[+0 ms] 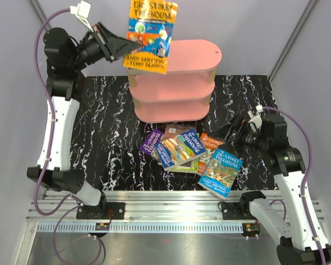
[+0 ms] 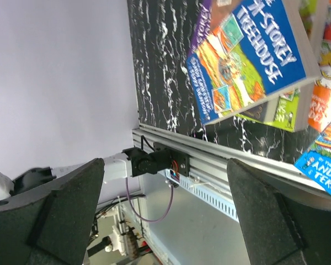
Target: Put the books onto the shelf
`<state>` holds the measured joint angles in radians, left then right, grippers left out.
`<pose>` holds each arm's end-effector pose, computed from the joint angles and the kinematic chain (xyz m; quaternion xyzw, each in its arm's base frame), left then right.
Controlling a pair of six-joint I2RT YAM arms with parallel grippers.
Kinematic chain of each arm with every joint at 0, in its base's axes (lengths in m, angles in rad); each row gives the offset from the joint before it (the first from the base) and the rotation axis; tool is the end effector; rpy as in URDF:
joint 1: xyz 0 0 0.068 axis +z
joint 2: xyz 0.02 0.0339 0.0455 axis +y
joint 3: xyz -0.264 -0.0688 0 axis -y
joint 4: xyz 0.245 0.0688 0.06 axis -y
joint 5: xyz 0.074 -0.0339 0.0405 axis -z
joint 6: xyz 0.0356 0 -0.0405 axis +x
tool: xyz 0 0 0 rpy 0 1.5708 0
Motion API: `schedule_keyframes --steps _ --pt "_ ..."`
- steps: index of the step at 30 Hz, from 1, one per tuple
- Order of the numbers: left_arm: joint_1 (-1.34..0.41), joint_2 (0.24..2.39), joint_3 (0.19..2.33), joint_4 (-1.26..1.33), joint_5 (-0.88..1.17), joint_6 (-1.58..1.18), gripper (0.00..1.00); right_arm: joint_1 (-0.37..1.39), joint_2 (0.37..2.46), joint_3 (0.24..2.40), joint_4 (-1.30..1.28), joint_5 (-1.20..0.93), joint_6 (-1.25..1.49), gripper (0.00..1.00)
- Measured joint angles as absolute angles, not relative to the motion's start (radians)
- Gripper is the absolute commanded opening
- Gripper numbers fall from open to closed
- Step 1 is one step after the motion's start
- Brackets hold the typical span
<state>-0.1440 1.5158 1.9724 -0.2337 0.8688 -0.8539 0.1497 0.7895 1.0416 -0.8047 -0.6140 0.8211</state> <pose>0.2866 -0.0690 0.5604 0.1116 0.6451 -0.5698 0.4967 0.1395 0.0418 0.3660 0.1351 0.8344 0.4502 0.2878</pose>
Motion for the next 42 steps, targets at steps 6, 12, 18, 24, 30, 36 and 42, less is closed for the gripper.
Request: schedule_keyframes --steps 6,12,18,24,30,36,42 --pt "-0.069 1.748 2.166 -0.104 0.821 -1.052 0.0 0.15 0.711 0.933 -0.811 -0.614 0.877 1.0" --pt "-0.05 1.831 2.149 -0.117 0.739 -1.197 0.0 0.15 0.696 0.933 -0.811 -0.614 0.874 1.0" --pt "-0.05 1.832 2.124 -0.194 0.727 -1.231 0.0 0.15 0.715 0.925 -0.805 -0.614 0.868 1.0" --pt "-0.056 1.833 2.118 -0.29 0.733 -1.199 0.0 0.15 0.747 0.904 -0.788 -0.616 0.868 1.0" --pt "-0.058 1.834 2.132 -0.47 0.717 -1.092 0.0 0.15 0.764 0.895 -0.775 -0.622 0.867 1.0" --pt "-0.066 1.852 2.186 -0.595 0.673 -1.017 0.0 0.15 0.763 0.885 -0.771 -0.622 0.863 1.0" --pt "-0.076 1.867 2.227 -0.65 0.614 -0.992 0.0 0.15 0.762 0.88 -0.77 -0.623 0.86 1.0"
